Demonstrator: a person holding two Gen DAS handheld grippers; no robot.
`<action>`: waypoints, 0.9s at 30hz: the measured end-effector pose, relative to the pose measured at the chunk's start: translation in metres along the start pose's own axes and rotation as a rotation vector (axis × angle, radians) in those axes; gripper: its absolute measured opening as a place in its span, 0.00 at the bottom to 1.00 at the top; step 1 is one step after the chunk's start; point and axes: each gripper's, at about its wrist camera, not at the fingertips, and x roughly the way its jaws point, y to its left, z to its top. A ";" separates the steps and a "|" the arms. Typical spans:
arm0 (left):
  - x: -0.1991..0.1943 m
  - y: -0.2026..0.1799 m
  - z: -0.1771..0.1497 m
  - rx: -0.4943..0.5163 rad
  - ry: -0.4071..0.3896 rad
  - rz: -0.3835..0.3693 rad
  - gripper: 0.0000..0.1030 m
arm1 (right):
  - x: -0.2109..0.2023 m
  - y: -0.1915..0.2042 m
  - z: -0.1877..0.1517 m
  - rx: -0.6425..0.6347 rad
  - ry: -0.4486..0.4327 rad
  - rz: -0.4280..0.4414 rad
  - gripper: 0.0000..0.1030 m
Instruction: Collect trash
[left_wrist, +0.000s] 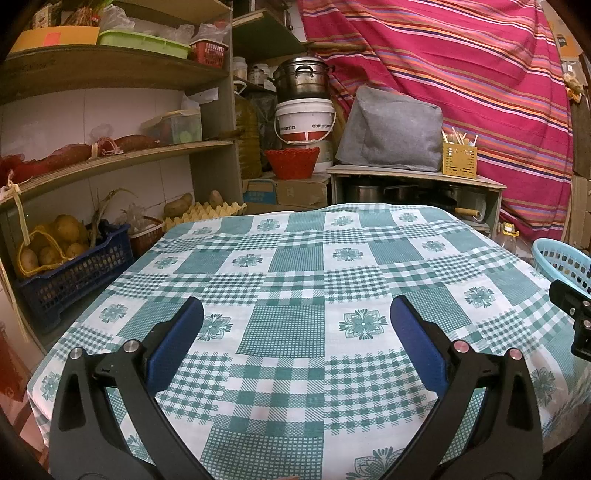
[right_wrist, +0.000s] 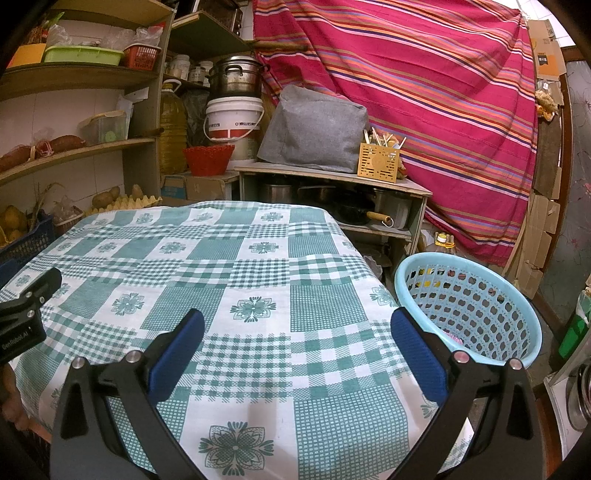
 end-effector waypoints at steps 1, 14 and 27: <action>0.000 0.000 0.000 0.000 0.001 0.000 0.95 | 0.000 0.000 0.000 0.000 0.000 -0.001 0.96; -0.005 -0.002 -0.002 -0.001 -0.023 -0.012 0.95 | 0.000 0.000 -0.001 0.000 0.001 0.000 0.96; -0.011 -0.001 0.000 -0.027 -0.026 -0.032 0.95 | 0.000 -0.001 -0.002 0.000 0.003 0.001 0.96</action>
